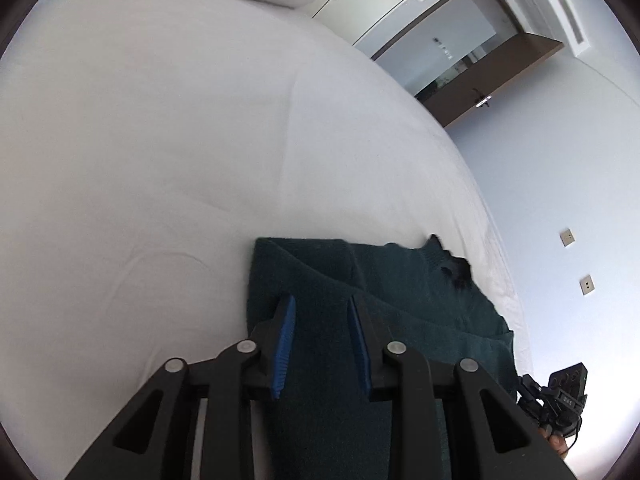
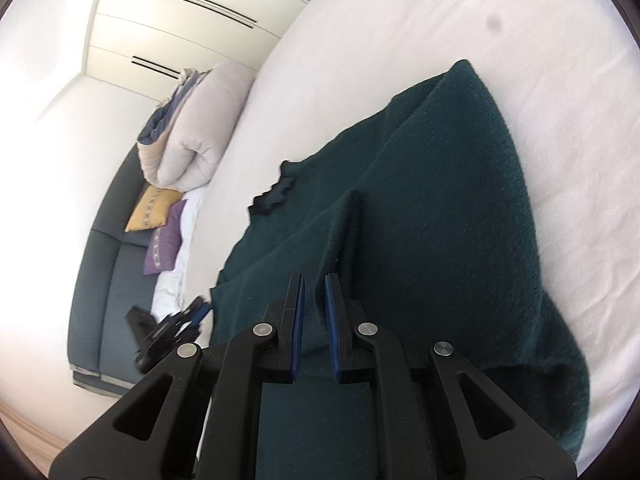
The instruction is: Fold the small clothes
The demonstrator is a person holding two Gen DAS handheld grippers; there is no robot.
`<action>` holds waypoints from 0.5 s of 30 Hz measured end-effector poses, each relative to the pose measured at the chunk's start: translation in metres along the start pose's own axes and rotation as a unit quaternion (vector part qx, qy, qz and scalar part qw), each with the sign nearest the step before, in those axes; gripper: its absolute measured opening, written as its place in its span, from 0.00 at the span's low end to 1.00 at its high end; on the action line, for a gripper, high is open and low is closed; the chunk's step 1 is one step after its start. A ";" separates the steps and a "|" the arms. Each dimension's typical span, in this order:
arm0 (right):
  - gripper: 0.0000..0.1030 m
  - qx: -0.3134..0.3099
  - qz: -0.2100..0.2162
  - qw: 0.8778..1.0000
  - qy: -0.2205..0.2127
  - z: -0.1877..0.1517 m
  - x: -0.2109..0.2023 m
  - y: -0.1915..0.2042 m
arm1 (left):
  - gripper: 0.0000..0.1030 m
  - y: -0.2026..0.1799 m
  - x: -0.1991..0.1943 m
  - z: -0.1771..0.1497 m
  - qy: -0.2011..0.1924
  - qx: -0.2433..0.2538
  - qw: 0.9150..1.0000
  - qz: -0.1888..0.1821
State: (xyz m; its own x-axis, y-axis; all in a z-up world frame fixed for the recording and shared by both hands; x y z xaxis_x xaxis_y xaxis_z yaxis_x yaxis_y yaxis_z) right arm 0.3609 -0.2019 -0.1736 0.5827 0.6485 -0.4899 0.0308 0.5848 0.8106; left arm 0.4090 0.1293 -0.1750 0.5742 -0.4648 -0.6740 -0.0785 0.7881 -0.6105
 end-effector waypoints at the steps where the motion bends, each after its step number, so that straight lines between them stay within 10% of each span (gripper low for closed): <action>1: 0.10 -0.002 0.006 1.000 0.003 -0.002 0.001 0.002 | 0.14 0.005 0.003 0.000 -0.002 -0.005 1.000 -0.001; 10: 0.10 0.005 -0.023 1.000 0.018 -0.015 0.019 -0.018 | 0.12 -0.003 -0.026 -0.048 -0.018 0.042 0.999 0.019; 13: 0.10 0.012 -0.031 0.999 0.012 -0.019 0.012 -0.021 | 0.28 -0.007 -0.043 -0.072 -0.019 0.081 0.995 0.049; 15: 0.10 0.014 -0.051 0.999 0.003 -0.021 0.000 -0.025 | 0.56 -0.007 -0.053 -0.090 -0.008 0.096 0.993 0.065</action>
State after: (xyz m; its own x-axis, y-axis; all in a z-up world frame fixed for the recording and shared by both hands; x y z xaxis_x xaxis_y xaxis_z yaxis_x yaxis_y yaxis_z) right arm 0.3434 -0.2065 -0.2010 0.5707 0.5894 -0.5718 0.1126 0.6336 0.7654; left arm 0.3053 0.1123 -0.1728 0.5829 -0.3487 -0.7339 0.0038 0.9044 -0.4267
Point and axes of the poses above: each gripper's, at about its wrist camera, not at the fingertips, and x roughly the way its jaws point, y to its left, z to its top, the point moved 10 cm from there along x, roughly the way its jaws point
